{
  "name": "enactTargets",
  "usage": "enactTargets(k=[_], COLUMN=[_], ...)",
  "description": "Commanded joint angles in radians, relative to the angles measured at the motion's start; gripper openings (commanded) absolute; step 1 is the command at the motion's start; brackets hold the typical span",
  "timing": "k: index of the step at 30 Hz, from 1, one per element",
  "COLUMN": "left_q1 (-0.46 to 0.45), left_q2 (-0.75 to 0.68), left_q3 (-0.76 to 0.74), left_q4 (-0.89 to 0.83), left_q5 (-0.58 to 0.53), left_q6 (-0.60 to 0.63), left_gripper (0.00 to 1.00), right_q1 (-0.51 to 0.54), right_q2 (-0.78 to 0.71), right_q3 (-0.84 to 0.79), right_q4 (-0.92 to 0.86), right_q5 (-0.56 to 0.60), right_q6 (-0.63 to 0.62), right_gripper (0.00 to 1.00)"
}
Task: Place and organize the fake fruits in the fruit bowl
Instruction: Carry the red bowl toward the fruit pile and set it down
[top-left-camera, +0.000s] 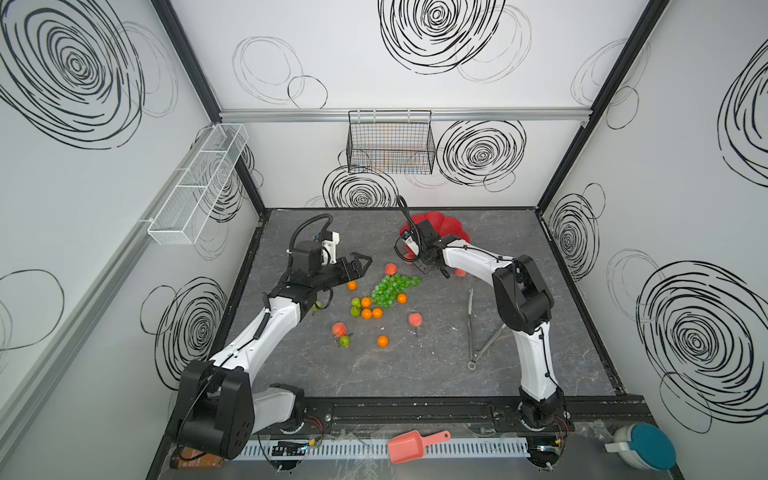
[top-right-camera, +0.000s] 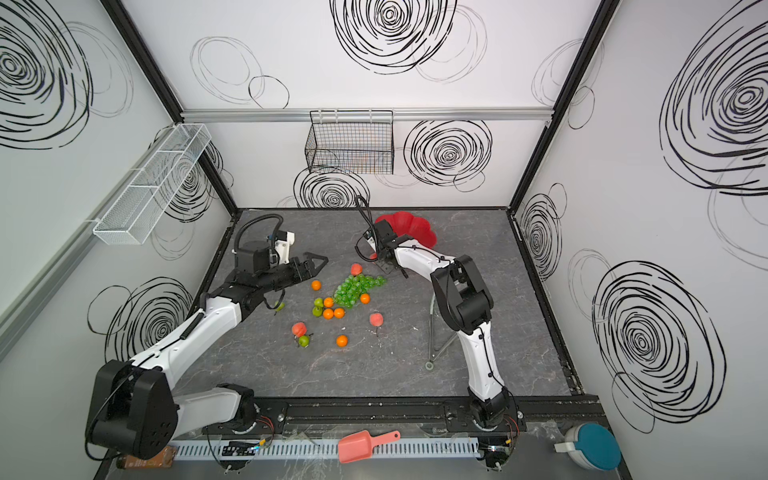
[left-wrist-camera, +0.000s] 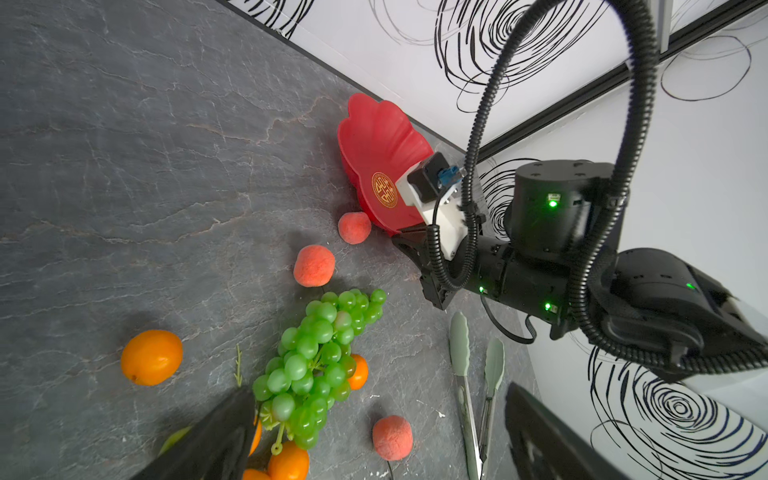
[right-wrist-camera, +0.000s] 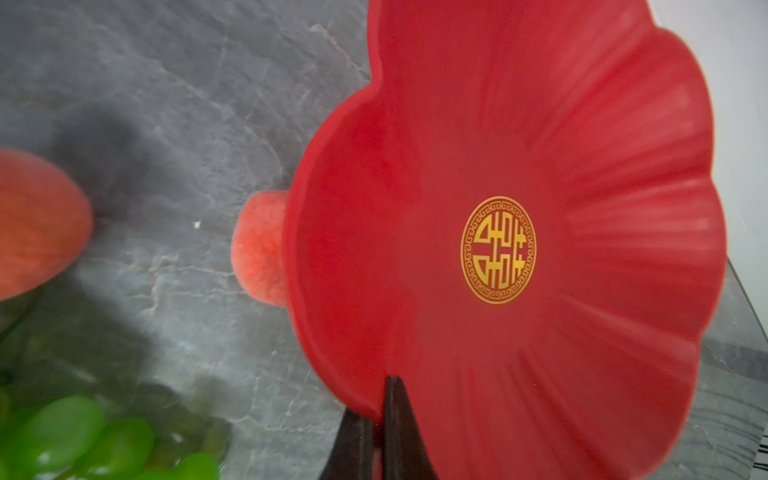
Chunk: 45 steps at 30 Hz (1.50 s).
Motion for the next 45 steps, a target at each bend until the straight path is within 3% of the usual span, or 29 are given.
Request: enactTargets(k=[1,10,13,18,25,32,35,45], left_q1=[0.008,0.009,-0.04,-0.167,-0.21,-0.2,-0.198,-0.206], left_q2=[-0.038,-0.145,-0.151,-0.127,-0.058,-0.063,-0.081,-0.096], left_q3=[-0.019,-0.067,-0.04,0.044,0.115,0.097,0.081,0.119], left_q4=[-0.068,-0.118,-0.129,-0.179,-0.205,-0.166,-0.145,-0.245], left_q5=[-0.023,-0.06,-0.089,-0.234,-0.28,-0.286,-0.28,-0.328], left_q6=[0.046,0.083,0.089,0.14,0.144,0.105,0.127,0.164], left_gripper=[0.96,0.96,0.96,0.96,0.96,0.96,0.96,0.96], right_q1=[0.031,0.08,0.064,0.009,-0.005,-0.004,-0.005,-0.019], right_q2=[-0.038,-0.093,-0.087,-0.065,-0.046,-0.059,-0.061,-0.148], right_q3=[-0.043,-0.095,-0.087,-0.038,-0.04,-0.081,-0.074,-0.055], right_q4=[-0.03,-0.03,-0.013,-0.024,-0.04,-0.043,-0.041,-0.03], right_q5=[-0.087,-0.087,-0.027,0.003,-0.012,-0.048,-0.043,-0.085], right_q6=[-0.009,-0.008,0.013,0.04,0.038,0.041,0.045,0.096], right_gripper=[0.0,0.0,0.0,0.0,0.01,0.15,0.25,0.51])
